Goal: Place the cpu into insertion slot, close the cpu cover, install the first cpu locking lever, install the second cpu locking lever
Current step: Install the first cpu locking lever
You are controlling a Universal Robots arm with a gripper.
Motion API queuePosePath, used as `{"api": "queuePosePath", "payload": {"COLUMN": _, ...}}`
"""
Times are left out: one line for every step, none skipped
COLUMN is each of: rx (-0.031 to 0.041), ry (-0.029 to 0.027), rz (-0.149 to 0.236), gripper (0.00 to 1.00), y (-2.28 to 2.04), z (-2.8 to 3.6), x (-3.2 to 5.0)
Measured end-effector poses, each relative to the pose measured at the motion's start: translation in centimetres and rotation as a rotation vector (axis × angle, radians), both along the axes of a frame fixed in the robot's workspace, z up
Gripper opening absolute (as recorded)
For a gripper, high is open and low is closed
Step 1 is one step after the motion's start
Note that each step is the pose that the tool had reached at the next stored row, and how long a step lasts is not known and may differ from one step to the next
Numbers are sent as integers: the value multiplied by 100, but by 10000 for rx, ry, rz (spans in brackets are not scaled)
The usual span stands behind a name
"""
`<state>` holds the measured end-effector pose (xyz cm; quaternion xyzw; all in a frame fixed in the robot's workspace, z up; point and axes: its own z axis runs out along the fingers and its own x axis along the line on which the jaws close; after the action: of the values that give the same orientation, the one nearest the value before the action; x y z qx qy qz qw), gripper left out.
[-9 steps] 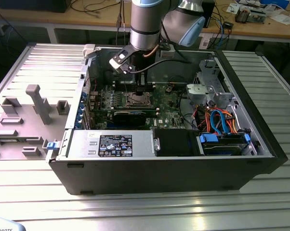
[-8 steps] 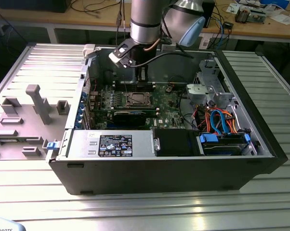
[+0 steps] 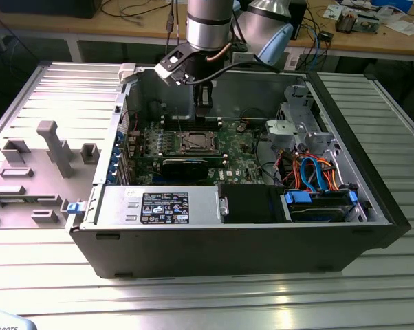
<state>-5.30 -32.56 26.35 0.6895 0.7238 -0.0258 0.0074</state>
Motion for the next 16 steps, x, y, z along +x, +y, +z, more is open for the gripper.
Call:
{"api": "queuePosePath", "payload": {"rx": 0, "ry": -1, "rz": 0, "gripper": 11, "y": 0, "z": 0, "x": 0}}
{"api": "queuePosePath", "payload": {"rx": 0, "ry": -1, "rz": 1, "gripper": 11, "y": 0, "z": 0, "x": 0}}
{"api": "queuePosePath", "payload": {"rx": 0, "ry": -1, "rz": 4, "gripper": 11, "y": 0, "z": 0, "x": 0}}
{"api": "queuePosePath", "payload": {"rx": -1, "ry": -1, "rz": 18, "gripper": 11, "y": 0, "z": 0, "x": 0}}
{"api": "queuePosePath", "payload": {"rx": -1, "ry": -1, "rz": 71, "gripper": 11, "y": 0, "z": 0, "x": 0}}
{"api": "queuePosePath", "payload": {"rx": -2, "ry": -1, "rz": 171, "gripper": 11, "y": 0, "z": 0, "x": 0}}
{"api": "queuePosePath", "payload": {"rx": -1, "ry": 0, "rz": 323, "gripper": 11, "y": 0, "z": 0, "x": 0}}
{"api": "queuePosePath", "payload": {"rx": -1, "ry": 0, "rz": 488, "gripper": 11, "y": 0, "z": 0, "x": 0}}
{"api": "queuePosePath", "payload": {"rx": -1, "ry": 0, "rz": 679, "gripper": 11, "y": 0, "z": 0, "x": 0}}
{"api": "queuePosePath", "payload": {"rx": -1, "ry": -1, "rz": 919, "gripper": 11, "y": 0, "z": 0, "x": 0}}
{"api": "queuePosePath", "payload": {"rx": -1, "ry": -1, "rz": 1093, "gripper": 11, "y": 0, "z": 0, "x": 0}}
{"api": "queuePosePath", "payload": {"rx": -1, "ry": -1, "rz": 1447, "gripper": 11, "y": 0, "z": 0, "x": 0}}
{"api": "queuePosePath", "payload": {"rx": -1, "ry": 0, "rz": 1627, "gripper": 11, "y": 0, "z": 0, "x": 0}}
{"api": "queuePosePath", "payload": {"rx": -1, "ry": -1, "rz": 1839, "gripper": 11, "y": 0, "z": -1, "x": 0}}
{"api": "queuePosePath", "payload": {"rx": 0, "ry": -1, "rz": 2014, "gripper": 11, "y": 0, "z": -1, "x": 0}}
{"api": "queuePosePath", "payload": {"rx": -1, "ry": -1, "rz": 2275, "gripper": 11, "y": 0, "z": -1, "x": 0}}
